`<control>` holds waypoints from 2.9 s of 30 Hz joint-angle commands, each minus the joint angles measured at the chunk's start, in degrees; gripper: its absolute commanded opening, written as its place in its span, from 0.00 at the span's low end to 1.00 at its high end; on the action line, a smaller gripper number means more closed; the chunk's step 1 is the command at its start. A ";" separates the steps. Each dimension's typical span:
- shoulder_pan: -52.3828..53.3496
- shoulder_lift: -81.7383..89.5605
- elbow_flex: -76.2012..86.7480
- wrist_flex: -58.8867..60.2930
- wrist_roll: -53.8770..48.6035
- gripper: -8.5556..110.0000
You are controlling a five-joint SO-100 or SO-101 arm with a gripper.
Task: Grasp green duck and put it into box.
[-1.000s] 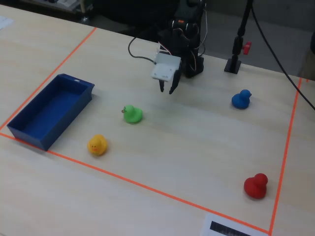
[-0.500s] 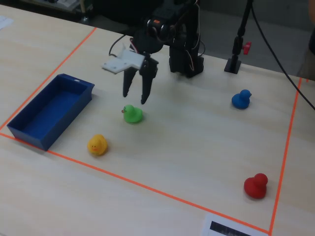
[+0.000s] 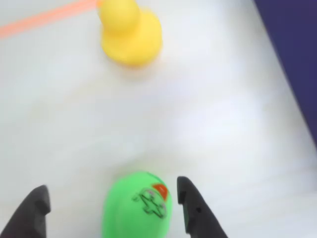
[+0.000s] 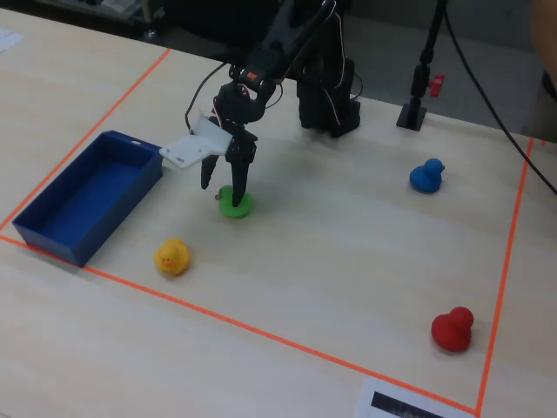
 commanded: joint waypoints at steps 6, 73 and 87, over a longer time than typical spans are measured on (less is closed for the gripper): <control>1.14 0.18 5.89 -3.16 -1.67 0.37; 23.64 -48.60 -87.80 20.30 3.08 0.07; 25.40 -59.94 -87.71 11.25 -0.79 0.13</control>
